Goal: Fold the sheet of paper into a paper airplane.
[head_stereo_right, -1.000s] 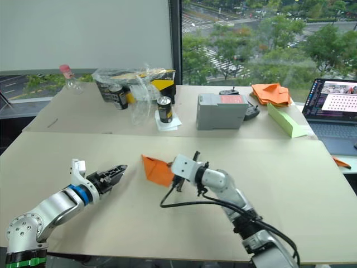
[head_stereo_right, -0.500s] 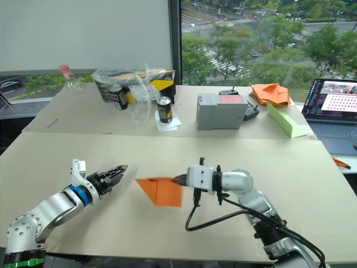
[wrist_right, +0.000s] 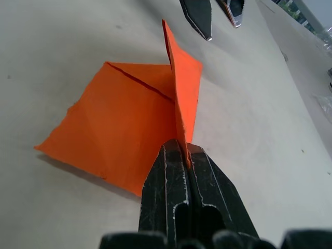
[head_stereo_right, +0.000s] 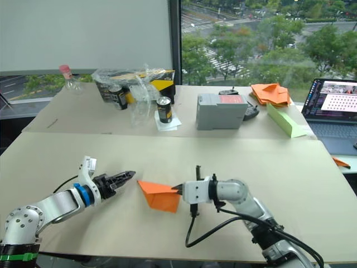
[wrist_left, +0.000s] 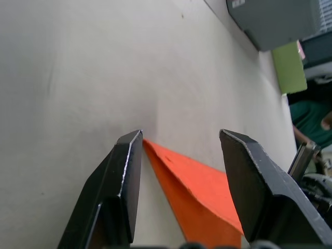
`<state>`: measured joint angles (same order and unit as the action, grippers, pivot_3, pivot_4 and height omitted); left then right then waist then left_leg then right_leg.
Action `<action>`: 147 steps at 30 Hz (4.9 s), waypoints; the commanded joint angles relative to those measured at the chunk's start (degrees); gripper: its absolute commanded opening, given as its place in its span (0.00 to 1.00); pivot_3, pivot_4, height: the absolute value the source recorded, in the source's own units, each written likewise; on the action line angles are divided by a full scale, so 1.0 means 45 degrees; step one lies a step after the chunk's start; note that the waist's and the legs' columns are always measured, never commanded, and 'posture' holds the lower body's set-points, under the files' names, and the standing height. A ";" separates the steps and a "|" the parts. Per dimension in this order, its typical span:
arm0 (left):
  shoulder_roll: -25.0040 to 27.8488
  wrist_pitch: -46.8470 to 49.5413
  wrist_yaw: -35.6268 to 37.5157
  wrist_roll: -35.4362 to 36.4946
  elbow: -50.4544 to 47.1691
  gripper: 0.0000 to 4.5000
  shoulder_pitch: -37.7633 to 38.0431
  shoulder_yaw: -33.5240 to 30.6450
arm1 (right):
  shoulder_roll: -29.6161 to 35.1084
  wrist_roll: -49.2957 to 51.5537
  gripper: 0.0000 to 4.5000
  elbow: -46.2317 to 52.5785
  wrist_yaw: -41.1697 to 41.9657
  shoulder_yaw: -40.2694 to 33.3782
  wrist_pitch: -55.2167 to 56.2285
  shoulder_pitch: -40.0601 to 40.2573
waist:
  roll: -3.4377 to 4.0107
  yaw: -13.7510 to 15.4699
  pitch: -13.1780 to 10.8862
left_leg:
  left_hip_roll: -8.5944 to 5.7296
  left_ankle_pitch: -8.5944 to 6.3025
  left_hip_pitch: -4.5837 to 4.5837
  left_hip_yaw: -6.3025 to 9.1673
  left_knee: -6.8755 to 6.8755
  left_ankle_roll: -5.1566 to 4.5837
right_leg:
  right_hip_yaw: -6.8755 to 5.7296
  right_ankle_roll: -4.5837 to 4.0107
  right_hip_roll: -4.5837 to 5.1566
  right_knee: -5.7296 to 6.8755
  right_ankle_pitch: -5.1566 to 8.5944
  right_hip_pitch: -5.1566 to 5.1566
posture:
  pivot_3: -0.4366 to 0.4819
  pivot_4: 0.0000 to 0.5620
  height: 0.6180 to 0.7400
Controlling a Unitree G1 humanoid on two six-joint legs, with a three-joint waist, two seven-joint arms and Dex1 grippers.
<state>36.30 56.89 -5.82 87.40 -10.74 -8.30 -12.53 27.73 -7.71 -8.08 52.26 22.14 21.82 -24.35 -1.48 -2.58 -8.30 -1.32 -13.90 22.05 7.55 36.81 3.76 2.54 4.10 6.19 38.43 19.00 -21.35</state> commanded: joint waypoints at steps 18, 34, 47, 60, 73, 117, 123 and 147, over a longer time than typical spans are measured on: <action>0.0956 0.1206 0.5355 -0.4892 -0.0499 0.00 -0.1787 0.2146 | -0.0173 -0.0052 0.00 0.0412 -0.0340 -0.0002 0.0227 0.0179 | 0.0001 -0.0014 -0.0001 | 0.0000 -0.0011 0.0000 0.0000 -0.0001 -0.0020 | -0.0004 0.0000 0.0000 -0.0003 0.0000 0.0006 | 0.48 0.27 1.00; 0.0277 0.1324 0.7422 -0.7929 0.1107 0.00 -0.2837 0.2821 | -0.0129 -0.0165 0.00 0.0740 -0.0476 -0.0015 0.0134 0.0396 | 0.0000 -0.0028 -0.0002 | 0.0000 -0.0013 -0.0001 0.0002 0.0001 -0.0024 | -0.0009 0.0001 0.0000 0.0004 0.0000 0.0006 | 0.48 0.27 1.00; -0.0447 0.1594 0.8100 -0.9248 0.0767 0.00 -0.2139 0.3424 | 0.0279 -0.0652 0.14 0.0574 -0.0179 0.0204 -0.0115 0.0545 | 0.0003 0.0034 0.0001 | -0.0002 -0.0022 -0.0027 0.0002 0.0005 -0.0038 | -0.0009 0.0001 0.0002 0.0002 0.0000 0.0039 | 0.48 0.27 1.00; -0.0667 0.1693 0.8361 -0.9780 0.1099 0.00 -0.2236 0.3182 | 0.0971 0.0495 0.58 0.2381 -0.0115 -0.0583 -0.0370 0.1414 | 0.0004 0.0031 0.0001 | -0.0001 -0.0032 -0.0049 0.0003 0.0007 -0.0057 | -0.0010 0.0001 0.0002 0.0001 0.0000 0.0062 | 0.48 0.27 1.00; -0.0677 0.1755 0.8676 -1.0095 0.1532 0.00 -0.2408 0.3211 | 0.0747 0.0505 0.58 0.3117 -0.0292 -0.0465 -0.0251 0.2000 | 0.0004 0.0026 0.0002 | -0.0001 -0.0053 -0.0063 0.0001 0.0007 -0.0094 | -0.0010 0.0001 0.0002 0.0008 0.0000 0.0066 | 0.48 0.27 1.00; -0.0677 0.1966 0.9031 -1.0410 0.1687 0.00 -0.2608 0.3131 | 0.0553 0.0921 0.00 0.2456 0.0044 -0.0364 -0.0799 0.1761 | 0.0005 0.0022 0.0002 | -0.0001 -0.0055 -0.0082 0.0002 0.0008 -0.0097 | -0.0009 0.0001 0.0000 0.0016 0.0001 0.0078 | 0.48 0.27 1.00; -0.0712 0.1969 0.9065 -1.0453 0.1706 0.00 -0.2653 0.3156 | 0.0316 0.2317 0.00 0.3257 0.0471 -0.0668 -0.3715 0.1513 | 0.0006 0.0024 0.0002 | 0.0001 -0.0055 -0.0090 0.0004 0.0008 -0.0098 | -0.0009 0.0001 0.0001 0.0023 0.0001 0.0081 | 0.48 0.27 1.00; -0.0816 0.2064 0.9059 -1.0481 0.1490 0.00 -0.2601 0.2920 | -0.0730 0.5415 0.00 0.3695 -0.0431 -0.1716 -1.2737 0.0701 | 0.0006 0.0020 0.0003 | 0.0000 -0.0059 -0.0089 0.0009 0.0008 -0.0105 | -0.0010 0.0001 0.0000 0.0025 0.0001 0.0080 | 0.48 0.27 1.00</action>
<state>32.39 64.65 36.01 41.86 -4.25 -21.19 -0.08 24.28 15.63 8.18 50.55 15.14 -33.64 -20.68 -1.46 -2.49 -8.29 -1.32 -14.16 21.65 7.59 36.85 3.29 2.49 4.11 6.19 38.55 19.01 -20.99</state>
